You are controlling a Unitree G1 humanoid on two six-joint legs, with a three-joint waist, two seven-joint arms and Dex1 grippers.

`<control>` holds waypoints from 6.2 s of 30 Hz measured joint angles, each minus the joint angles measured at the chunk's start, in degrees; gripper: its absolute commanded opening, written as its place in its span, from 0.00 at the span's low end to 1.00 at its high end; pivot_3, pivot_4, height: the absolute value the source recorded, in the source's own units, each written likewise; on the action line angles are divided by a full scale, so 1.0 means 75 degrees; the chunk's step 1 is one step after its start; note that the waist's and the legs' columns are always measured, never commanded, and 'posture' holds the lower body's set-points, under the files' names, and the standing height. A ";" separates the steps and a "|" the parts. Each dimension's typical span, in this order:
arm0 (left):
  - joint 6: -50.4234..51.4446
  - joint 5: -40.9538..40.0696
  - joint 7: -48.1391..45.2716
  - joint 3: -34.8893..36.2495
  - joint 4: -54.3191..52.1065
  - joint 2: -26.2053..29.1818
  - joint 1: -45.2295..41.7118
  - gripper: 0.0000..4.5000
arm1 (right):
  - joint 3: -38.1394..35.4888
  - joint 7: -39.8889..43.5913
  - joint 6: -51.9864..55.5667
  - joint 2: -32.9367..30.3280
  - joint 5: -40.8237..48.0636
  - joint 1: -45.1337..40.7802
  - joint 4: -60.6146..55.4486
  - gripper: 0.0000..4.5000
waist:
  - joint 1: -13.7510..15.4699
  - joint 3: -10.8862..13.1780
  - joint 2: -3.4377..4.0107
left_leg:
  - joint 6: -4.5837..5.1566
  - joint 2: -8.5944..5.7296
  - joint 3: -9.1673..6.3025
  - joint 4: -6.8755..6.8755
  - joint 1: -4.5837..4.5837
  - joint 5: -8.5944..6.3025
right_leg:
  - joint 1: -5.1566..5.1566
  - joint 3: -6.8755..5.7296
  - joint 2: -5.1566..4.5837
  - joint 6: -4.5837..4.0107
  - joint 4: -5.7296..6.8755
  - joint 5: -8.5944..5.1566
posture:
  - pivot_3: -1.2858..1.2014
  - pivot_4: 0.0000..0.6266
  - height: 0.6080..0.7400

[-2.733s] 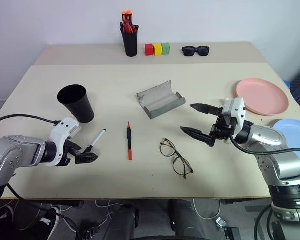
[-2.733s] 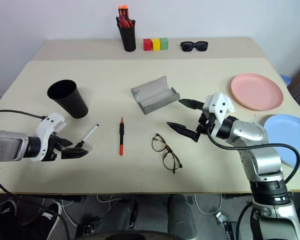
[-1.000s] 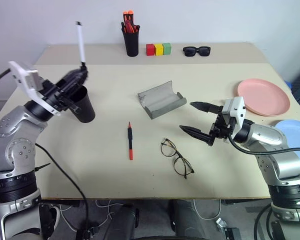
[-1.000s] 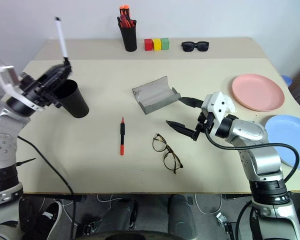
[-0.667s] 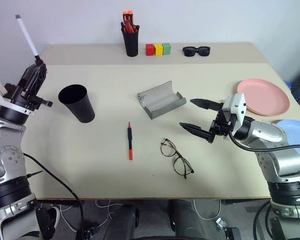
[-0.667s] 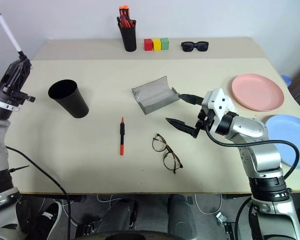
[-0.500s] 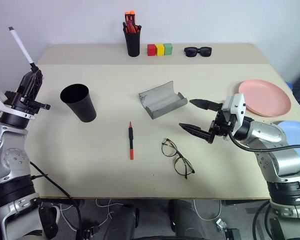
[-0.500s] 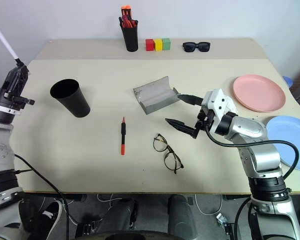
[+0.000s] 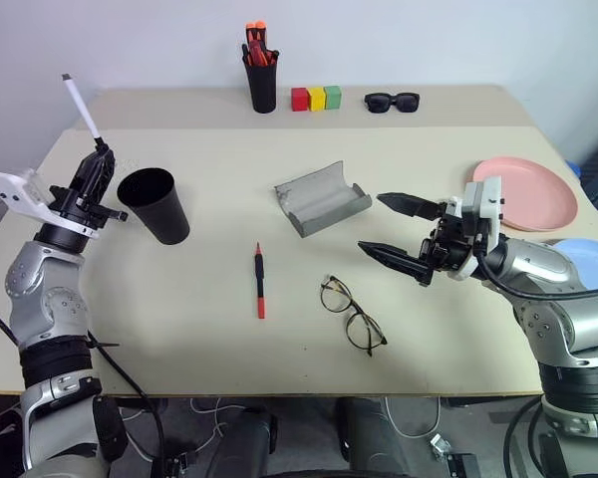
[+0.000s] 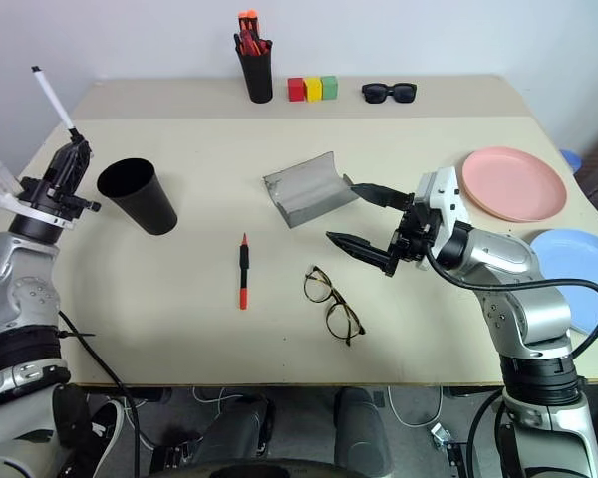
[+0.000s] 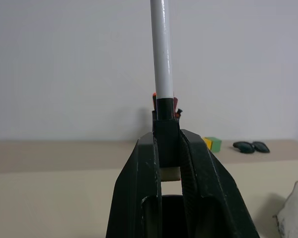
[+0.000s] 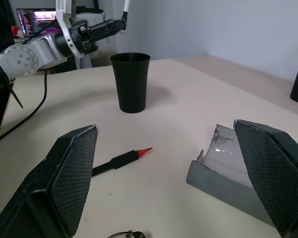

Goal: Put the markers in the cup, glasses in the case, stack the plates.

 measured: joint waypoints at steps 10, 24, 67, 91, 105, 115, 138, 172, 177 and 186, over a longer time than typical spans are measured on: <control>-0.0187 0.0033 -0.0218 -0.0207 0.0231 -0.0062 -0.0004 0.66 | -0.0001 -0.0018 0.0007 -0.0005 -0.0005 0.0007 0.0000 1.00 | -0.0007 0.0000 0.0000 | 0.0000 0.0000 0.0000 0.0000 0.0000 0.0000 | 0.0000 0.0000 0.0000 0.0000 0.0000 0.0000 | 0.52 0.24 1.00; 0.1509 -0.0541 -0.0090 -0.0441 -0.1195 0.0228 0.0232 0.98 | 0.0001 -0.0012 -0.0003 -0.0003 -0.0076 -0.0003 0.0006 1.00 | -0.0012 0.0002 -0.0002 | 0.0001 0.0001 -0.0003 0.0000 -0.0002 0.0000 | 0.0000 0.0000 0.0000 0.0000 0.0001 0.0000 | 0.52 0.24 1.00; 1.2529 -0.0680 0.6940 -0.1487 -0.5174 -0.2775 -0.1282 0.98 | -0.0006 0.0051 -0.0344 0.0079 -0.0244 0.0097 0.0085 1.00 | 0.0004 0.0010 -0.0013 | -0.0064 0.0002 -0.0008 -0.0003 -0.0009 0.0035 | -0.0009 0.0010 0.0015 0.0002 0.0002 0.0008 | 0.52 0.24 1.00; 1.2512 -0.3136 0.8424 -0.1656 -0.3899 -0.2201 -0.1166 0.60 | -0.0006 -0.0075 -0.0342 0.0083 -0.0268 0.0102 0.0085 1.00 | 0.0008 0.0006 -0.0008 | -0.0064 0.0001 -0.0009 -0.0002 -0.0001 0.0035 | -0.0005 0.0010 0.0012 0.0002 0.0004 0.0008 | 0.52 0.24 1.00; 1.2390 -0.4696 0.8800 -0.2554 -0.3620 -0.0782 -0.1389 0.01 | -0.0005 -0.0110 -0.0343 0.0085 -0.0325 0.0098 0.0087 1.00 | 0.0007 0.0003 -0.0011 | -0.0068 -0.0002 -0.0010 -0.0001 -0.0004 0.0038 | -0.0006 0.0011 0.0013 0.0001 0.0008 0.0008 | 0.52 0.24 1.00; 0.6896 -0.1371 0.5320 -0.3356 -0.4390 -0.0067 -0.2434 0.01 | 0.0003 -0.0094 -0.0355 0.0142 -0.0383 -0.0045 0.0216 1.00 | -0.0018 0.0004 -0.0010 | -0.0075 0.0002 -0.0001 -0.0009 -0.0009 0.0041 | -0.0009 0.0012 0.0013 -0.0001 -0.0011 0.0008 | 0.52 0.24 1.00; 0.1180 0.1168 0.2279 -0.1268 -0.1490 0.0867 -0.0629 0.01 | 0.0035 0.0003 -0.0356 0.0141 -0.0406 -0.0183 0.0357 1.00 | -0.0002 0.0005 -0.0010 | -0.0039 0.0004 -0.0006 -0.0009 -0.0010 0.0022 | -0.0011 0.0011 0.0013 -0.0001 -0.0009 0.0010 | 0.52 0.24 1.00; 0.2753 0.1042 0.1621 -0.2497 -0.2049 0.0286 -0.1954 0.99 | 0.0060 -0.0008 -0.0404 0.0155 -0.0586 -0.0280 0.0491 1.00 | 0.0004 0.0005 -0.0011 | -0.0033 0.0001 -0.0009 -0.0001 -0.0011 0.0019 | -0.0006 0.0008 0.0015 0.0003 -0.0004 0.0013 | 0.52 0.24 1.00; 0.3663 0.1772 0.1095 -0.4145 -0.1434 -0.0167 -0.2993 0.99 | 0.0094 -0.0077 -0.0619 0.0217 -0.0714 -0.0361 0.0614 1.00 | -0.0037 0.0005 -0.0010 | -0.0035 0.0000 -0.0005 -0.0003 -0.0007 0.0020 | -0.0007 0.0008 0.0016 0.0004 -0.0001 0.0013 | 0.52 0.24 1.00; 0.3077 0.3359 0.0337 -0.5851 0.1026 -0.1230 -0.3786 0.99 | -0.0210 -0.0317 -0.0705 -0.0027 -0.0862 0.0232 0.0469 1.00 | 0.0003 0.0005 -0.0011 | -0.0034 -0.0002 -0.0005 -0.0002 -0.0015 0.0020 | -0.0008 0.0008 0.0015 0.0004 -0.0006 0.0014 | 0.52 0.24 1.00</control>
